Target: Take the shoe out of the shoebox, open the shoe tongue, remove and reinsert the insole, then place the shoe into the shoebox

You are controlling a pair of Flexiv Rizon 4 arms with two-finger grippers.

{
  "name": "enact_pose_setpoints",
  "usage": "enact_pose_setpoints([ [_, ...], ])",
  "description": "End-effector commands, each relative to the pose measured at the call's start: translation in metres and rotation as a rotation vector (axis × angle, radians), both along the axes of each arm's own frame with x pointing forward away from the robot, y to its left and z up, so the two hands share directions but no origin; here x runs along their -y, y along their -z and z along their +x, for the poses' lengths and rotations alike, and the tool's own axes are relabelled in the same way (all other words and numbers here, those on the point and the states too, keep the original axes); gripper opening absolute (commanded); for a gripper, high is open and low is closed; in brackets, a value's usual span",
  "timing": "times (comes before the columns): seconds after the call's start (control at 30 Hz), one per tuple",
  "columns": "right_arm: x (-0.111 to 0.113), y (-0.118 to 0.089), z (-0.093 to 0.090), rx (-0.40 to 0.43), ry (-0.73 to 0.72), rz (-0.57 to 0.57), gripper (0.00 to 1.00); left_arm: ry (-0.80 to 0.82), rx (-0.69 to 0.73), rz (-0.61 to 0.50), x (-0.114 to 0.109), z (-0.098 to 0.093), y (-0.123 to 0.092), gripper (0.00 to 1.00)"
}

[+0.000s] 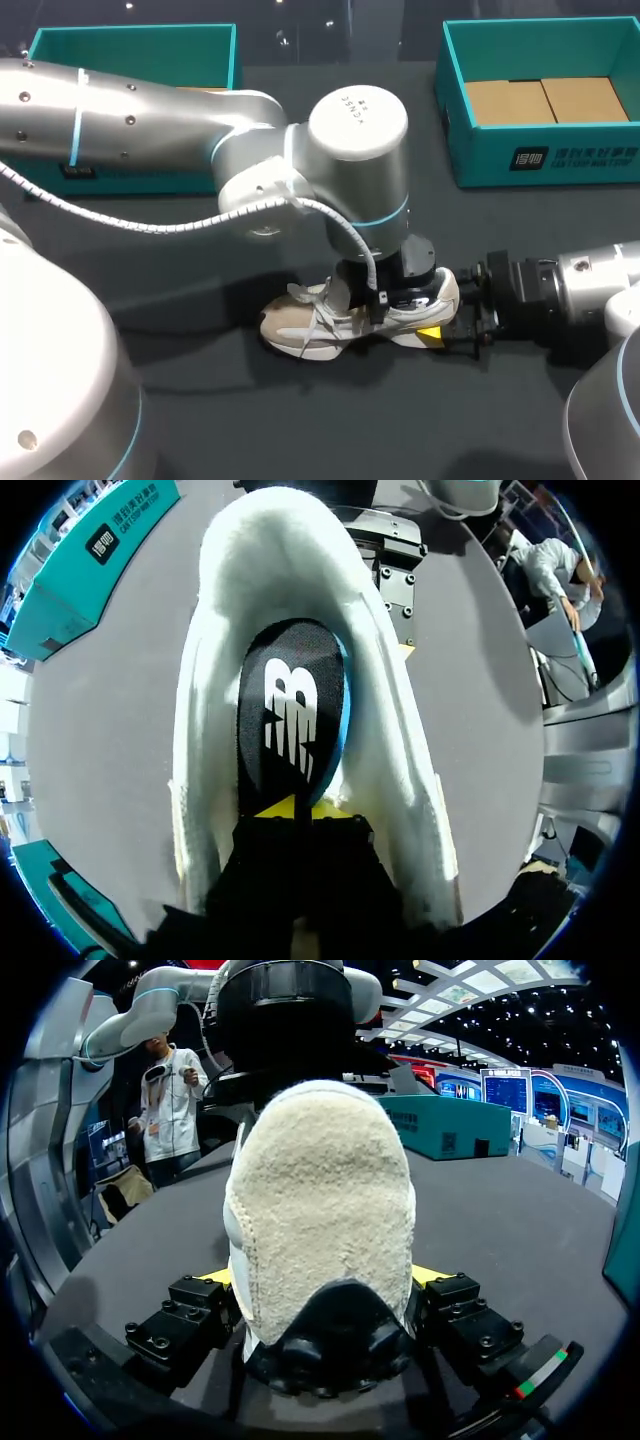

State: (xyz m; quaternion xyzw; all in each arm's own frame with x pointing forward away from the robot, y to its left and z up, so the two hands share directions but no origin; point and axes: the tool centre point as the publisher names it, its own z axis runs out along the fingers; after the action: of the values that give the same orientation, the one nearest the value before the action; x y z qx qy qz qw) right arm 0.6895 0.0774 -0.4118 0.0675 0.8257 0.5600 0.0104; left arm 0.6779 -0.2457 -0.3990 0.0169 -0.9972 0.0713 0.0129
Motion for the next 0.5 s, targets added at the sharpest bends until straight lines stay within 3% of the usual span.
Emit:
enact_pose_setpoints([
  [0.03, 0.0, 0.0, -0.001, 0.0, 0.001, -0.005, 0.0, -0.007, -0.058, -0.188, -0.017, 0.004, -0.011, 0.0],
  [0.2, 0.0, 0.0, -0.001, 0.0, 0.001, -0.005, 0.0, -0.009, -0.112, -0.3, -0.021, 0.002, -0.026, 0.0],
  [0.5, 0.0, 0.0, -0.001, 0.0, 0.001, -0.005, 0.0, -0.014, -0.159, -0.394, -0.026, 0.006, -0.04, 0.0],
])
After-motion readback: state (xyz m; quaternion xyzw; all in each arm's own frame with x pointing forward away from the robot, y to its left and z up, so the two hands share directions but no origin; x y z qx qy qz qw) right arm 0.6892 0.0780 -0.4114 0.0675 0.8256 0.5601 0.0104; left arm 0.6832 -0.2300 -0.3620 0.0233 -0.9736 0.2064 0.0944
